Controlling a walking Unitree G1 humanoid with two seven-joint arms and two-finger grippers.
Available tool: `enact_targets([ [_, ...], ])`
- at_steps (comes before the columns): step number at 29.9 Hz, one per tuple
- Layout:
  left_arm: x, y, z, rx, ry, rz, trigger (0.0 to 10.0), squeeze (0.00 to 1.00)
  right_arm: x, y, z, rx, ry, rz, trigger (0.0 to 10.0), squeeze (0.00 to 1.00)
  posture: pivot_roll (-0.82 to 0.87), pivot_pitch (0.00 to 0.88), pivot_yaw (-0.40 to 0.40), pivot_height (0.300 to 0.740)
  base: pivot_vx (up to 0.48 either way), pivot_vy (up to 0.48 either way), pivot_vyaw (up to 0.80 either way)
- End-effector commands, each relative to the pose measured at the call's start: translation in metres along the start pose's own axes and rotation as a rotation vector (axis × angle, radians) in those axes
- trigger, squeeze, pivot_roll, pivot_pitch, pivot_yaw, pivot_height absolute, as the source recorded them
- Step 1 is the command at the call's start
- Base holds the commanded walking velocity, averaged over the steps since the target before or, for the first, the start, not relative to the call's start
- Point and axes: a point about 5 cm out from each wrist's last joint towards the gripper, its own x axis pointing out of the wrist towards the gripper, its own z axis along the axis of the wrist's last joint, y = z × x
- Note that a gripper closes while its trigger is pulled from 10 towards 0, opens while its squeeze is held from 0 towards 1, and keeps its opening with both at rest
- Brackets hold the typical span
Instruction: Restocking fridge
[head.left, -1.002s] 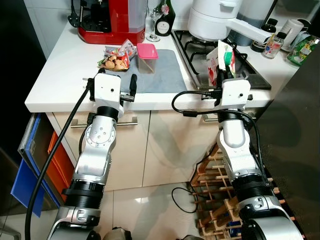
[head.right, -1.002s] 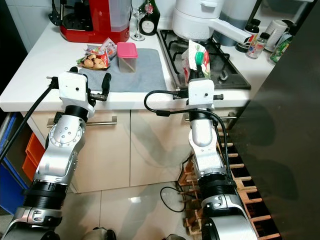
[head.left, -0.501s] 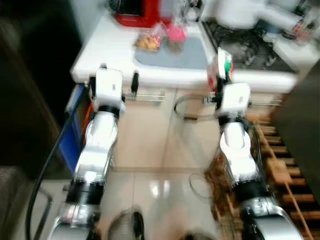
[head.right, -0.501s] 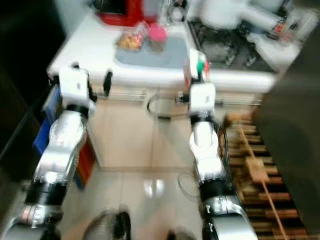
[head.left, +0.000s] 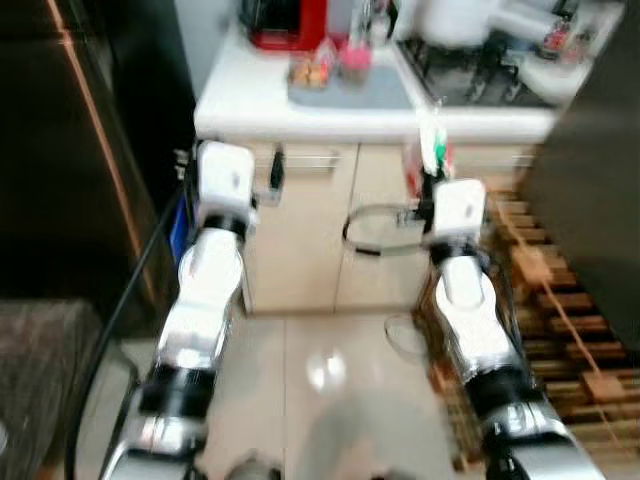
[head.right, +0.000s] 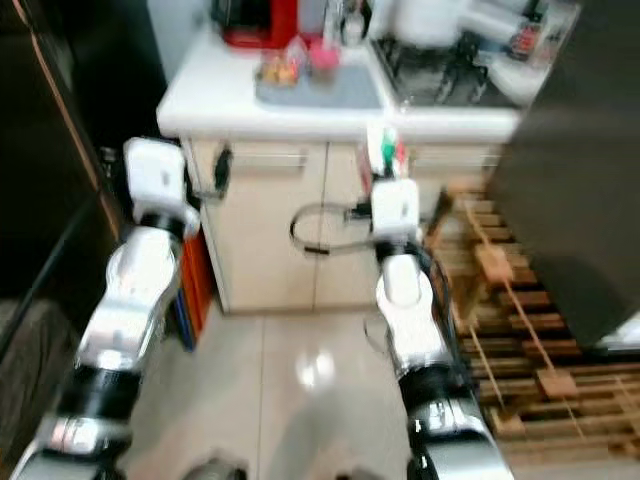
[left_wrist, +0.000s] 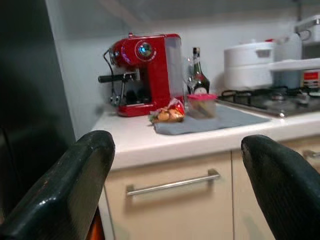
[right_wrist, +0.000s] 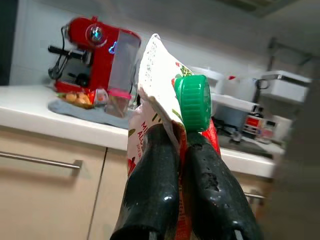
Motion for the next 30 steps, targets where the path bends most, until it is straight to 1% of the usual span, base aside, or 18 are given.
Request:
enact_targets([
  [1, 0.002, 0.001, 0.003, -0.008, -0.009, 0.003, 10.0, 0.0, 0.001, 0.002, 0.002, 0.01, -0.005, 0.016, 10.0, 0.0, -0.07, 0.0, -0.013, 0.74, 0.0, 0.0, 0.0],
  [2, 0.001, -0.001, 0.0, 0.002, 0.007, -0.006, 10.0, 0.0, 0.0, 0.002, 0.001, 0.01, 0.002, 0.019, 10.0, 0.0, -0.07, 0.0, -0.015, 0.74, 0.0, 0.0, 0.0],
  [3, -0.001, -0.001, -0.004, -0.006, 0.026, -0.014, 10.0, 0.0, -0.001, 0.002, -0.002, 0.011, 0.015, 0.024, 10.0, 0.0, -0.08, 0.0, -0.015, 0.74, 0.0, 0.0, 0.0],
  [5, -0.002, -0.001, -0.006, -0.018, 0.029, -0.014, 10.0, 0.0, -0.002, 0.002, -0.003, 0.011, 0.02, 0.026, 10.0, 0.0, -0.08, 0.0, -0.015, 0.74, 0.0, 0.0, 0.0],
  [7, -0.006, -0.002, -0.009, -0.097, 0.039, -0.072, 10.0, 0.0, -0.004, 0.001, -0.006, 0.019, 0.042, 0.025, 10.0, 0.0, -0.08, 0.0, -0.017, 0.74, 0.0, -0.223, 0.0],
  [8, -0.008, -0.002, -0.009, -0.108, 0.035, -0.091, 10.0, 0.0, -0.005, 0.001, -0.008, 0.023, 0.05, 0.023, 10.0, 0.0, -0.08, 0.0, -0.017, 0.74, 0.0, -0.442, 0.0],
  [11, -0.01, -0.003, -0.011, -0.063, 0.039, -0.081, 10.0, 0.0, -0.007, 0.0, -0.011, 0.028, 0.068, 0.026, 10.0, 0.0, -0.08, 0.0, -0.01, 0.74, 0.266, -0.396, 0.0],
  [13, -0.011, -0.003, -0.011, -0.061, 0.04, -0.077, 10.0, 0.0, -0.008, 0.0, -0.012, 0.029, 0.071, 0.028, 10.0, 0.0, -0.08, 0.0, -0.008, 0.74, 0.262, -0.398, 0.0],
  [15, -0.011, -0.004, -0.013, -0.085, 0.053, -0.076, 10.0, 0.0, -0.009, 0.001, -0.015, 0.038, 0.09, 0.029, 10.0, 0.0, -0.08, 0.0, 0.01, 0.74, 0.257, -0.403, 0.0],
  [20, -0.011, -0.006, -0.012, -0.102, 0.052, -0.094, 10.0, 0.0, -0.008, 0.002, -0.017, 0.053, 0.106, 0.024, 10.0, 0.0, -0.09, 0.0, 0.02, 0.74, 0.255, -0.403, 0.0],
  [22, -0.011, -0.008, -0.008, -0.109, 0.027, -0.13, 10.0, 0.0, -0.009, 0.005, -0.018, 0.064, 0.113, 0.031, 10.0, 0.0, -0.08, 0.0, 0.023, 0.74, 0.253, -0.405, 0.0],
  [24, -0.011, -0.008, -0.006, -0.109, 0.016, -0.143, 10.0, 0.0, -0.009, 0.007, -0.018, 0.067, 0.115, 0.038, 10.0, 0.0, -0.08, 0.0, 0.023, 0.74, 0.251, -0.405, 0.0],
  [30, -0.013, -0.014, -0.002, -0.153, -0.013, -0.154, 10.0, 0.0, -0.012, 0.005, -0.021, 0.055, 0.131, 0.075, 10.0, 0.0, -0.12, 0.0, 0.004, 0.74, 0.253, -0.404, 0.0],
])
